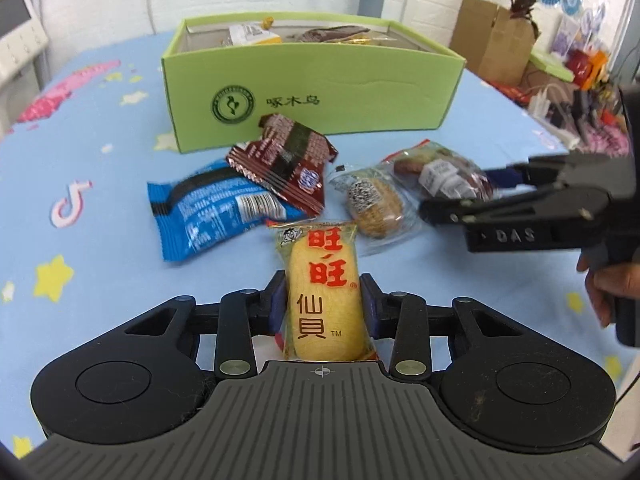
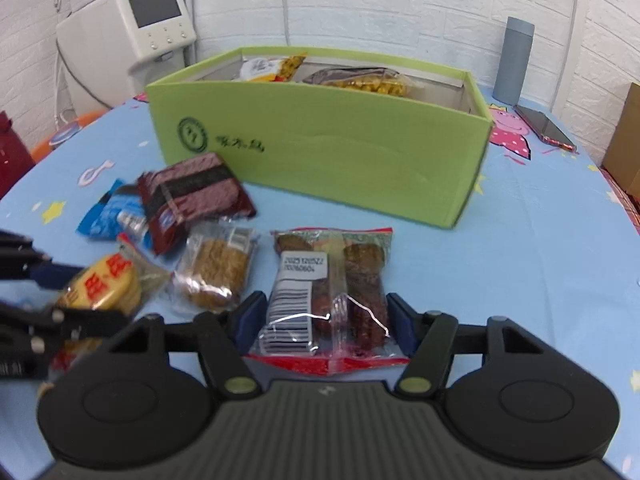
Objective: Organize snacks
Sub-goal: 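Grasp the yellow Wangwang packet with the left tool while the right grasps the red-bagged sausage packet, then carry both packets into the green box and open both tools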
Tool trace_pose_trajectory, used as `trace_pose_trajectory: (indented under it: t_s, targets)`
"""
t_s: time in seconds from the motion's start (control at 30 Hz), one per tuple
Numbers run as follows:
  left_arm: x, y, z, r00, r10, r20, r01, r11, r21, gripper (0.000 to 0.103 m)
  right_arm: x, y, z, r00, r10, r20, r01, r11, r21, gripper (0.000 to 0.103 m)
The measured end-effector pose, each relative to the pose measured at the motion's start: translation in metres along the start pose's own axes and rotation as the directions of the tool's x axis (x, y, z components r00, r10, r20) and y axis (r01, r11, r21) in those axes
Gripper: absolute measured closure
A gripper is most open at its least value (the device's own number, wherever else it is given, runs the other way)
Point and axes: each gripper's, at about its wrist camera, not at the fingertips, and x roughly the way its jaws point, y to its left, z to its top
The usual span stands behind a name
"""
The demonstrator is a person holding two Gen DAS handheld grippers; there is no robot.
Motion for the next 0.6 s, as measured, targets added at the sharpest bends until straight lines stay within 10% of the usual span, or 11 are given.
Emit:
trace_pose_trajectory:
  t_s: [0.23, 0.6]
  targets:
    - [-0.037, 0.006, 0.005, 0.986, -0.166, 0.011, 0.166, 0.985, -0.037, 0.083, -0.062, -0.007, -0.044, 0.996, 0.07, 0.056, -0.076, 0.99, 0.121, 0.041]
    - [-0.025, 0.001, 0.003, 0.994, -0.111, -0.013, 0.111, 0.994, -0.001, 0.083, -0.053, 0.005, -0.043, 0.999, 0.041, 0.036, -0.042, 0.998, 0.045, 0.038]
